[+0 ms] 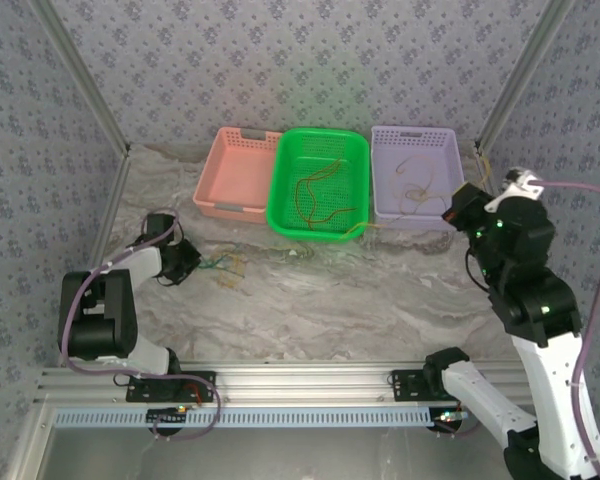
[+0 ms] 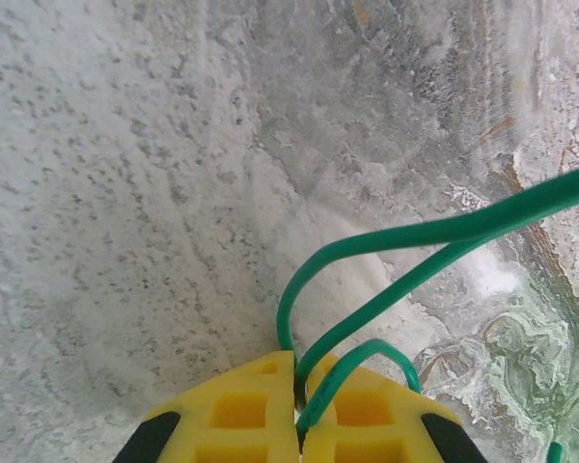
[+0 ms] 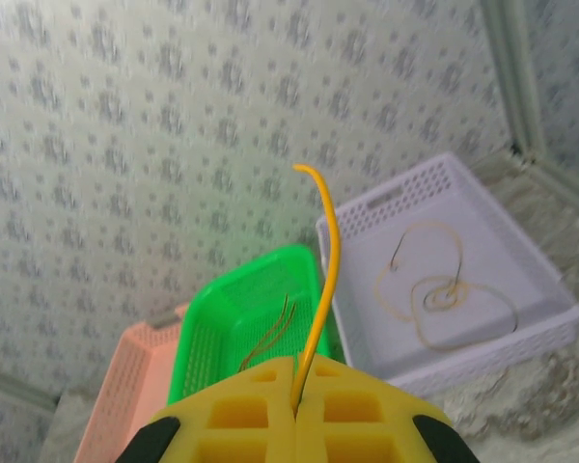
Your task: Untangle the cables
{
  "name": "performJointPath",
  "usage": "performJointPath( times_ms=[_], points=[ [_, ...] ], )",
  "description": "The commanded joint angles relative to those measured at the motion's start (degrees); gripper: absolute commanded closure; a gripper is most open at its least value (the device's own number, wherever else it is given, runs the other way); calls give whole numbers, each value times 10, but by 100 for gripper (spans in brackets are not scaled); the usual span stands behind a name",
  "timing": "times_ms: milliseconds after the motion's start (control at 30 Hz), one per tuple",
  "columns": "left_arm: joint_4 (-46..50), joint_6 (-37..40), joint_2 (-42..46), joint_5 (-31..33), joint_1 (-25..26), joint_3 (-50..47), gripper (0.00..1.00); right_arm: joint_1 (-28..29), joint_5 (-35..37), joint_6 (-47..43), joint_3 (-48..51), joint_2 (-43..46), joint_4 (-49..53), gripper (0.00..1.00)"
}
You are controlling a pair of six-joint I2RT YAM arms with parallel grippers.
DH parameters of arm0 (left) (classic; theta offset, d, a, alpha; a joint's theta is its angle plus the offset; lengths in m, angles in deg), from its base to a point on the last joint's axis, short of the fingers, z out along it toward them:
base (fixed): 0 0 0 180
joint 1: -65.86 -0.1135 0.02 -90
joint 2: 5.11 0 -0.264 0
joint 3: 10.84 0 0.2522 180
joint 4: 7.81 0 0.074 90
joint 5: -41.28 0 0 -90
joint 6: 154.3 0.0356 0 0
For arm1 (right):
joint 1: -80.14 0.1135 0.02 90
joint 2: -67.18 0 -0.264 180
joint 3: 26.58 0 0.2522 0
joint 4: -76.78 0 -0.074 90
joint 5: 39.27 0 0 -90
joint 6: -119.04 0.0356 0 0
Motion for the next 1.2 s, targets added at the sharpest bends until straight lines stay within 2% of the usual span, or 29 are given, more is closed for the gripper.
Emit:
performJointPath(
  times_ms=[0, 200, 300, 533, 800, 1000, 1167],
  points=[
    [25, 8, 4, 17, 2, 15, 100, -36, -2, -31, -55, -4, 32, 100],
    [27, 5, 15, 15, 1, 19, 100, -70, -51, -13, -81, -35, 47, 100],
    [38, 1, 44, 15, 2, 24, 100, -70, -66, 0, -29, -27, 55, 100],
    [87, -5, 127, 19, 2, 57, 100, -74, -48, 54, 163, 8, 83, 100],
    [105, -14, 204, -23, 7, 107, 100, -75, -86, 111, 365, 8, 0, 100],
    [121, -25, 249, -50, 11, 169, 100, -81, -97, 108, 409, -37, -36, 100],
    [125, -37, 253, -89, 15, 228, 100, -89, -109, 96, 413, -70, -46, 100]
  ],
)
